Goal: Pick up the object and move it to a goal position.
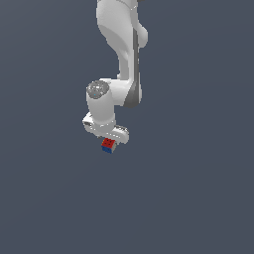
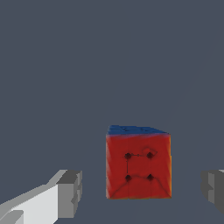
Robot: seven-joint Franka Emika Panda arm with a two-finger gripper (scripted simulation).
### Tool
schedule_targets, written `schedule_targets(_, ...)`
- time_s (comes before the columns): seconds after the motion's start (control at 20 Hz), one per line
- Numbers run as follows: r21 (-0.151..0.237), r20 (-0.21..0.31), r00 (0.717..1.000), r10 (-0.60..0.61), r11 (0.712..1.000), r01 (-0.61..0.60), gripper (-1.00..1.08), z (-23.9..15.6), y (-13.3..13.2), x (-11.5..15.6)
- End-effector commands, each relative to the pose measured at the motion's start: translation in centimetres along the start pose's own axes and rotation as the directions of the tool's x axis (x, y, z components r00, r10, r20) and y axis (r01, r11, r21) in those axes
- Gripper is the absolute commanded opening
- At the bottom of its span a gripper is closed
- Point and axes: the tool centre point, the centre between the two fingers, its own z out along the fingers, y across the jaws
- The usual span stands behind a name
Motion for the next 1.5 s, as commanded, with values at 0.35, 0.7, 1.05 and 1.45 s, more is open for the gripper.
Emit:
schedule_targets(0.35,-0.001,0.001,1.0,0.008,1.0,-0.008,1.0,1.4,0.2,-0.1)
schedule_targets(0.7,-0.001,0.001,1.0,0.013,1.0,-0.013,1.0,4.6,0.3,-0.2)
schedule_targets(1.05,-0.001,0.001,1.0,0.014,1.0,-0.014,-1.0,5.3,0.3,-0.1)
schedule_targets(1.45,-0.001,0.001,1.0,0.014,1.0,-0.014,-1.0,5.3,0.3,-0.1)
